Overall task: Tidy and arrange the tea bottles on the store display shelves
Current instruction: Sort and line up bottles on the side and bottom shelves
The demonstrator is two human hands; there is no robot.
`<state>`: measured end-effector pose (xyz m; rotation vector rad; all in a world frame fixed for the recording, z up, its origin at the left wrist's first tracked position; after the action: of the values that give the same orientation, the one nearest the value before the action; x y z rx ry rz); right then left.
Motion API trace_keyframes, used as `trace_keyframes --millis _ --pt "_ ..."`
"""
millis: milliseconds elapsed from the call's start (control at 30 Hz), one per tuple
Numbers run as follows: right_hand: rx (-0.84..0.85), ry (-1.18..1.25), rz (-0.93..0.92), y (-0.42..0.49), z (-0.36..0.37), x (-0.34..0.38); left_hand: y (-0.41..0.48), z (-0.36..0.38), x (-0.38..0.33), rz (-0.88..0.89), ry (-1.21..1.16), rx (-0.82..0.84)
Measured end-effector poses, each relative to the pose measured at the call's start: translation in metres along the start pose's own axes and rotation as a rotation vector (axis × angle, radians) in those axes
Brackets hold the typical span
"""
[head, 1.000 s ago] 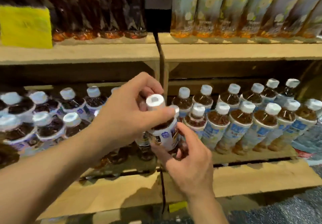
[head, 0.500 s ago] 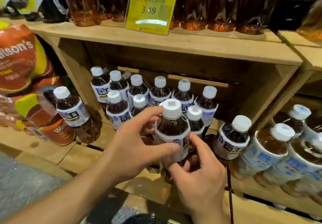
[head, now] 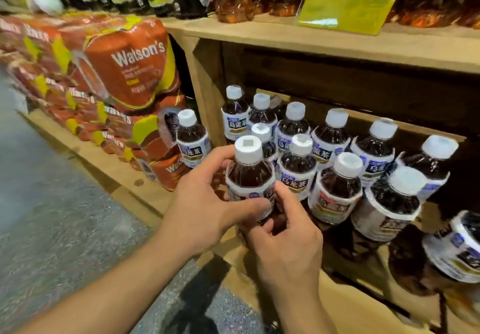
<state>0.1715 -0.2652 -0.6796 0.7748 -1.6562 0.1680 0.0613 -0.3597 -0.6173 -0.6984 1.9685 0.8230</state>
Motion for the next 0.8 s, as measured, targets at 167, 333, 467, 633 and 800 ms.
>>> trace_keyframes --millis 167,333,467,633,800 --pt "0.276 0.009 0.057 0.008 0.053 -0.007 0.013 -0.028 0.025 0.000 0.081 -0.135" --pt "0.439 0.134 0.171 -0.001 0.087 -0.014 0.044 -0.031 0.049 -0.071 0.180 -0.177" --pt "0.511 0.091 0.149 -0.003 0.091 -0.021 0.057 -0.022 0.062 -0.123 0.157 -0.146" --pt "0.494 0.132 0.133 0.004 0.100 -0.026 0.068 -0.015 0.061 -0.101 0.154 -0.080" --pt "0.436 0.177 0.194 0.011 0.107 -0.027 0.088 -0.011 0.069 -0.130 0.248 0.018"
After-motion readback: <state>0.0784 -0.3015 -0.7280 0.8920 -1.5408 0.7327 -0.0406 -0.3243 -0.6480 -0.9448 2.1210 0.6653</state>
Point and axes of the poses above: each hand's wrist, its own y-axis towards the middle knuckle, its own z-axis out of the palm, x = y × z, the point moved 6 cm from there along y, towards the middle knuckle, and after that the axes turned 3 degrees about -x, right-handed, at the moved point
